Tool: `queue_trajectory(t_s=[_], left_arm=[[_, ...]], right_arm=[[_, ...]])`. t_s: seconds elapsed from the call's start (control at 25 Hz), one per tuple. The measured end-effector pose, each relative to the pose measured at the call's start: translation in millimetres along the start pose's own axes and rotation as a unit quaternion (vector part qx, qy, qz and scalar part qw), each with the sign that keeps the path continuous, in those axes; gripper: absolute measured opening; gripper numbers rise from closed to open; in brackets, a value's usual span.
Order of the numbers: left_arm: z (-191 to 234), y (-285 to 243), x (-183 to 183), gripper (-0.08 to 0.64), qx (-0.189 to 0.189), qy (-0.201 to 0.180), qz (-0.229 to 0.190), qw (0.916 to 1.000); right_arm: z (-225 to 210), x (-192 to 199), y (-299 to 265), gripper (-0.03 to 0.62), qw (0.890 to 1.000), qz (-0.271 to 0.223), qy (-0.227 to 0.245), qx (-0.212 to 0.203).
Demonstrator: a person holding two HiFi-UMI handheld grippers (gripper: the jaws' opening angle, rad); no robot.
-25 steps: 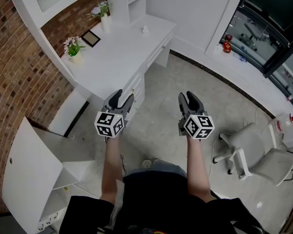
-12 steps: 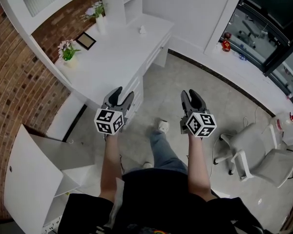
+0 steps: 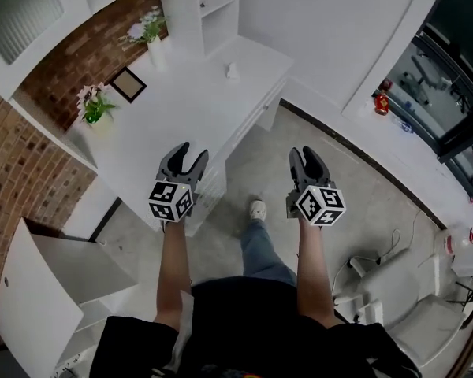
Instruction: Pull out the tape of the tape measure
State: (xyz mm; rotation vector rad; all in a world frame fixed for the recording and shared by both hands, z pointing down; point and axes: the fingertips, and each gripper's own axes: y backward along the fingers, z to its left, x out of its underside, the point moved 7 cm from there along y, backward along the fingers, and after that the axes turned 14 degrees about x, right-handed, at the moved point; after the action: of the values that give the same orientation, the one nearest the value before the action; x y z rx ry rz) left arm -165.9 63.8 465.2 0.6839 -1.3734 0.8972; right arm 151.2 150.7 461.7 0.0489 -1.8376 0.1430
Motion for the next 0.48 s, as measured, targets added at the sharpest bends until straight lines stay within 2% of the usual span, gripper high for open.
queue_trajectory(t_s=[0.16, 0.28, 0.48], left_arm=[[48, -67, -8, 0.199, -0.028, 0.021, 0.009, 0.9994], [79, -104, -14, 0.199, -0.062, 0.029, 0.023, 0.9974], [120, -160, -20, 0.199, -0.095, 0.038, 0.029, 0.9943]], right_arm=[[-24, -19, -102, 0.132, 0.999, 0.022, 0.005, -0.028], [-38, -32, -173, 0.132, 0.998, 0.040, 0.010, -0.056], [-55, -46, -264, 0.132, 0.994, 0.058, 0.013, -0.091]])
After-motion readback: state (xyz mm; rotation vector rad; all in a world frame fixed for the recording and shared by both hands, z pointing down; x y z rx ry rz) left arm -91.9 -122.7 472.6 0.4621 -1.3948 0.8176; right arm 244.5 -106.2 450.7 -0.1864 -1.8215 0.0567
